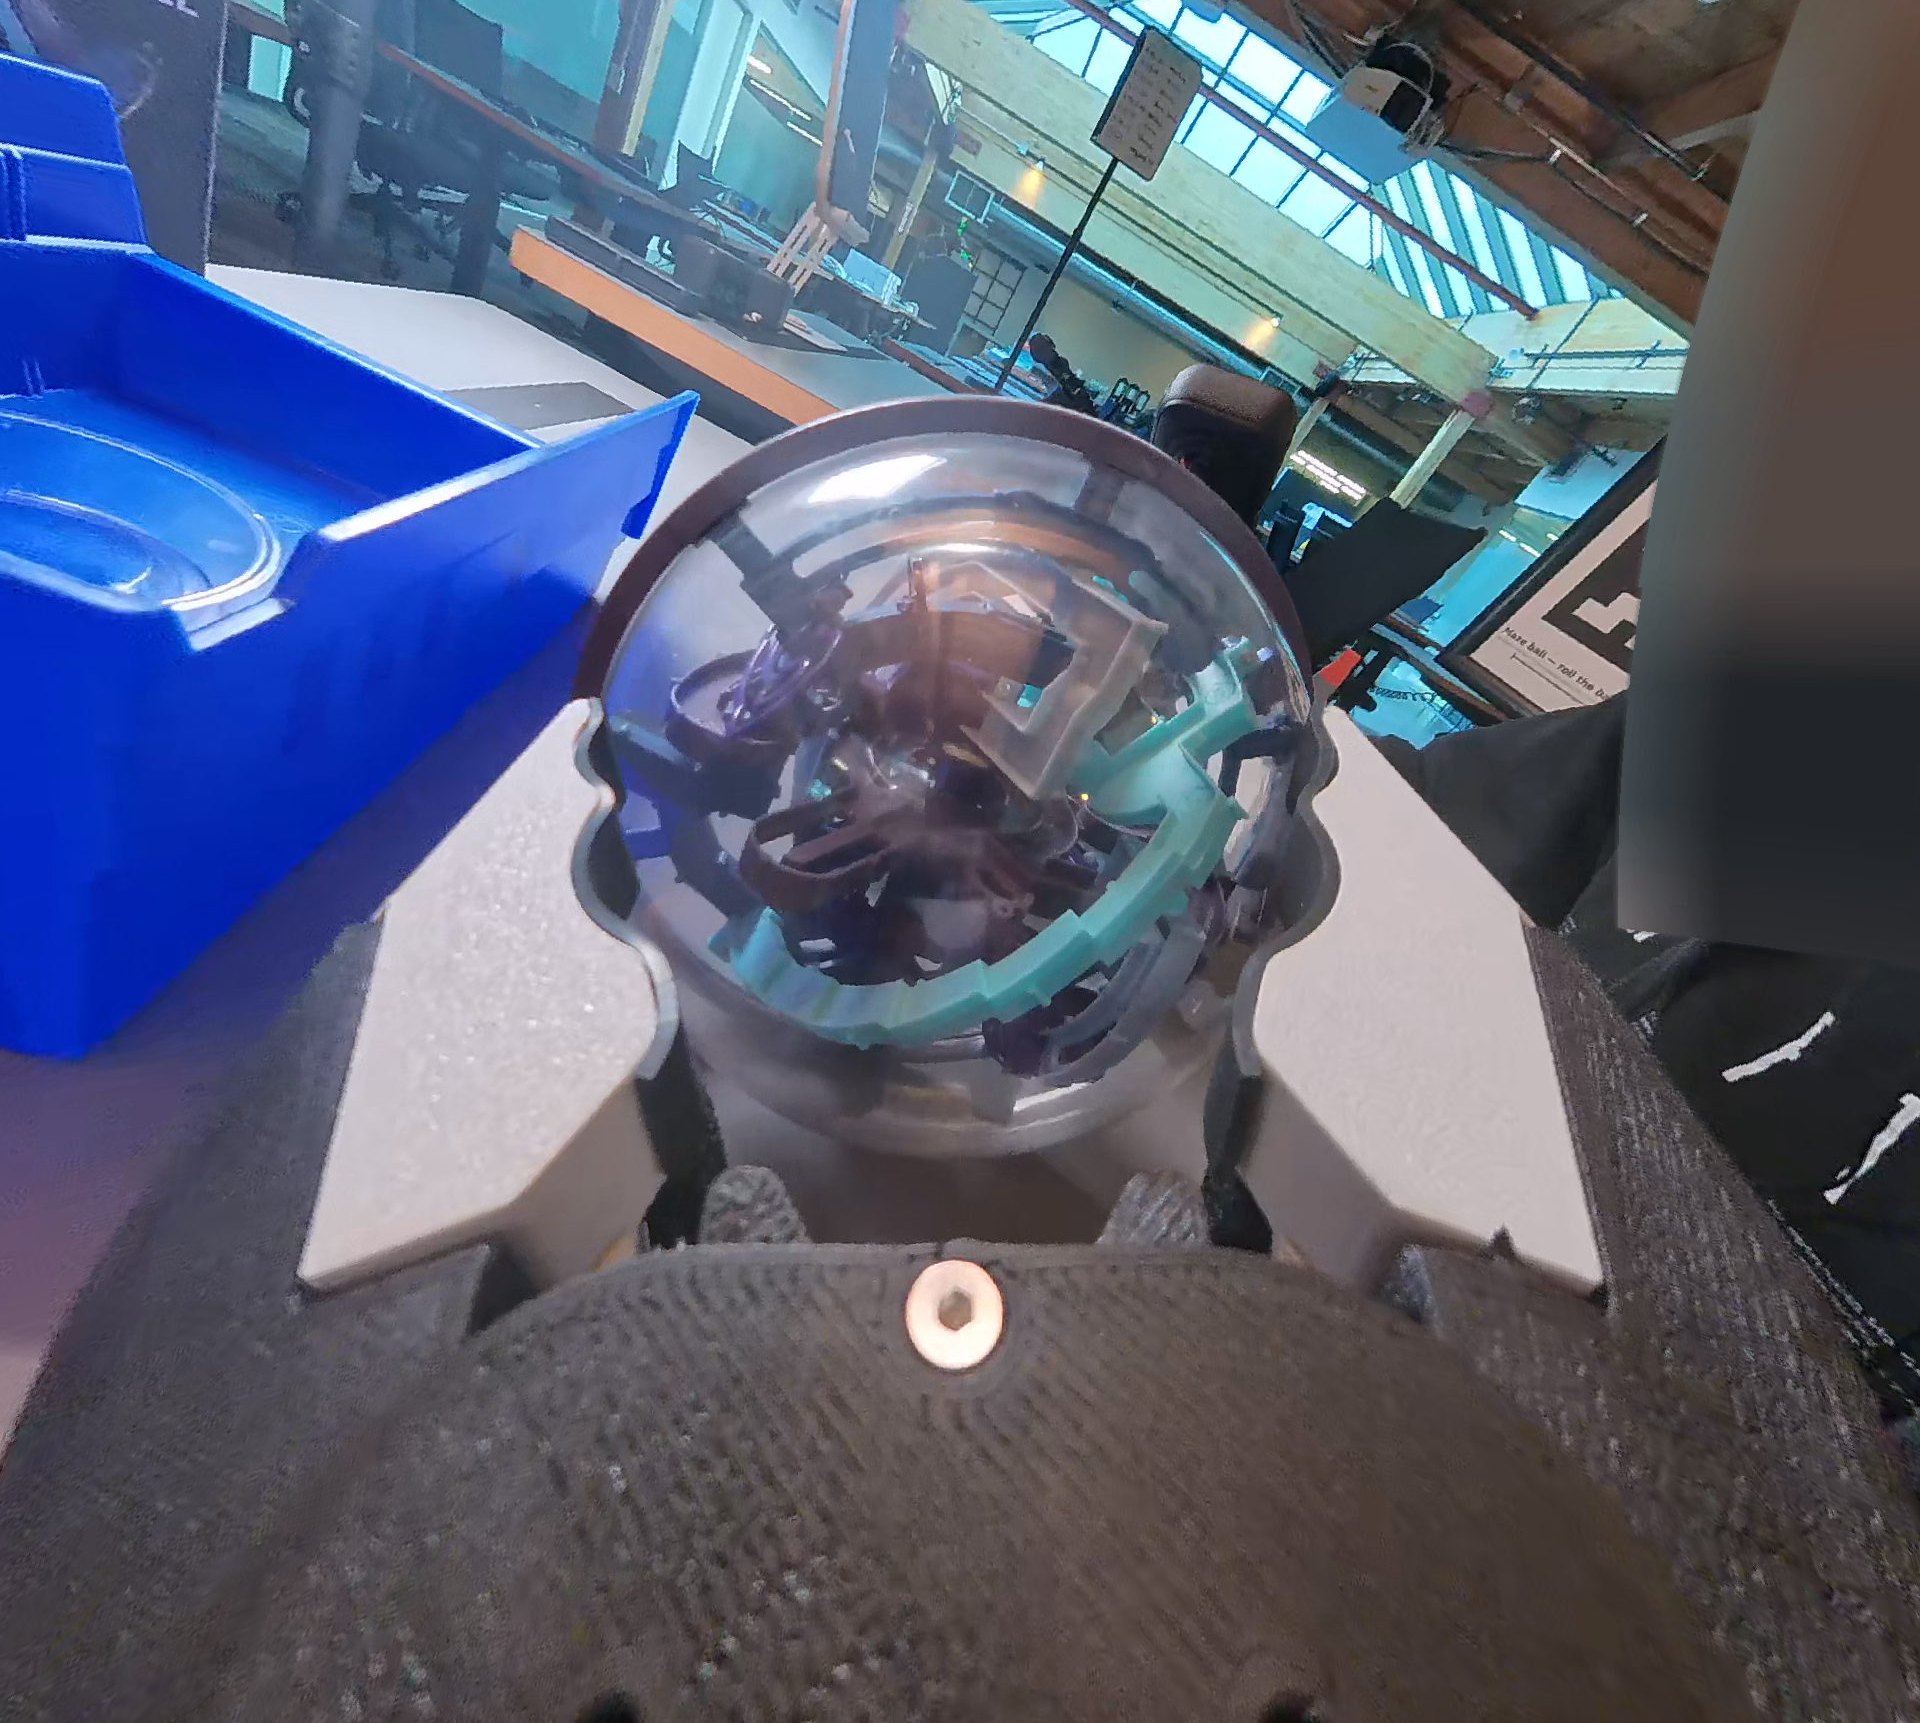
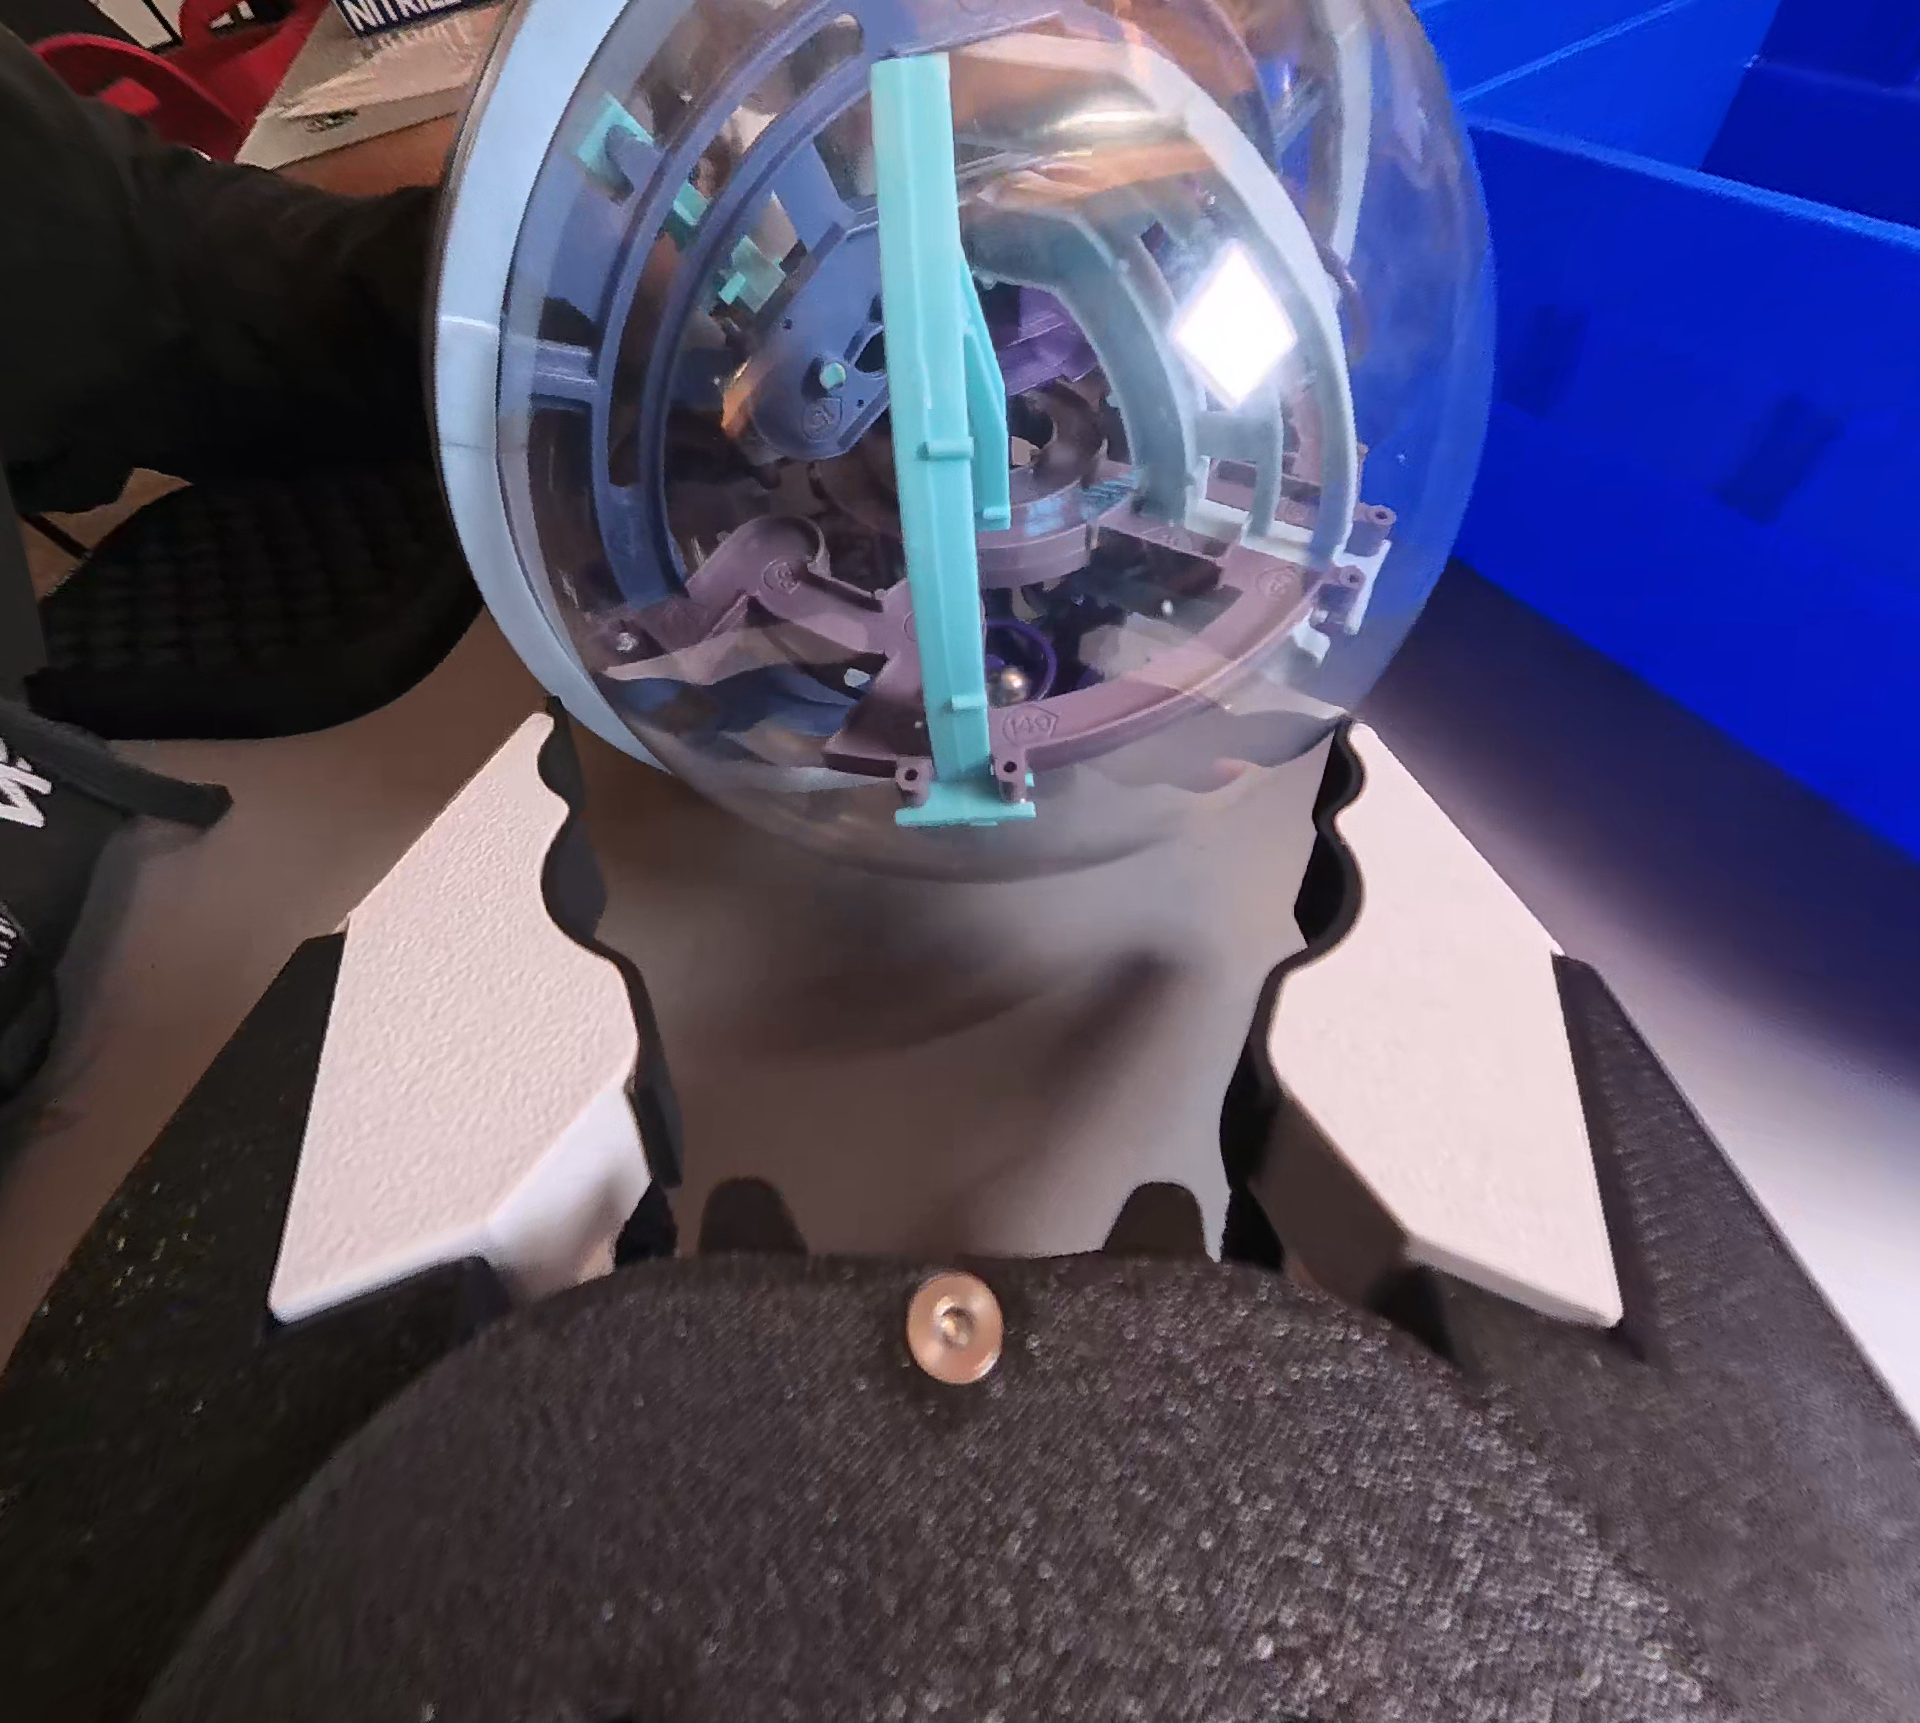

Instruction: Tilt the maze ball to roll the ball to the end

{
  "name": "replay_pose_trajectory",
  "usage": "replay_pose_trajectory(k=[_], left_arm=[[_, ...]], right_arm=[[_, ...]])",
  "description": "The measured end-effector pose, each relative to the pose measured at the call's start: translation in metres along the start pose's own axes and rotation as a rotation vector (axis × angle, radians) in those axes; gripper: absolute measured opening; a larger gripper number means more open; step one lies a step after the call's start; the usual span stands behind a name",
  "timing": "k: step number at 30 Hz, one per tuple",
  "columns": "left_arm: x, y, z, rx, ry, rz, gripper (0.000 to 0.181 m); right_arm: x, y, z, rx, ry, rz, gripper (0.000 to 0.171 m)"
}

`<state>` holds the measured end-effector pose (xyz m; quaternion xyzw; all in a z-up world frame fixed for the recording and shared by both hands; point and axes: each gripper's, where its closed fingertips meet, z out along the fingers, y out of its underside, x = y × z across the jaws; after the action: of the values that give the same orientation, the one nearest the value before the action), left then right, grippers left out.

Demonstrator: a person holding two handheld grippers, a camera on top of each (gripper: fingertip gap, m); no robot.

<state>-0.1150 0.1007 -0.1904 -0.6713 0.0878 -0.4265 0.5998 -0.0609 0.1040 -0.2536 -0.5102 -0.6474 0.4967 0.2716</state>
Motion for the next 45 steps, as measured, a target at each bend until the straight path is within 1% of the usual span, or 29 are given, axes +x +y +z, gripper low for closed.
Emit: replay_pose_trajectory(k=[9, 18, 36, 45], left_arm=[[0.001, 0.005, -0.004, -0.003, 0.044, -0.033, 0.124], [0.007, 0.017, -0.01, -0.065, 0.122, 0.088, 0.125], [0.011, 0.02, -0.009, -0.072, 0.129, 0.16, 0.125], [0.013, 0.015, -0.006, -0.05, 0.109, 0.18, 0.124]], right_arm=[[-0.002, -0.004, -0.005, 0.001, -0.008, -0.017, 0.134], [-0.005, -0.008, -0.009, 0.008, 0.013, -0.137, 0.136], [-0.006, -0.008, -0.011, -0.002, 0.025, -0.197, 0.137], [-0.004, -0.005, -0.011, 0.003, 0.005, -0.168, 0.137]])
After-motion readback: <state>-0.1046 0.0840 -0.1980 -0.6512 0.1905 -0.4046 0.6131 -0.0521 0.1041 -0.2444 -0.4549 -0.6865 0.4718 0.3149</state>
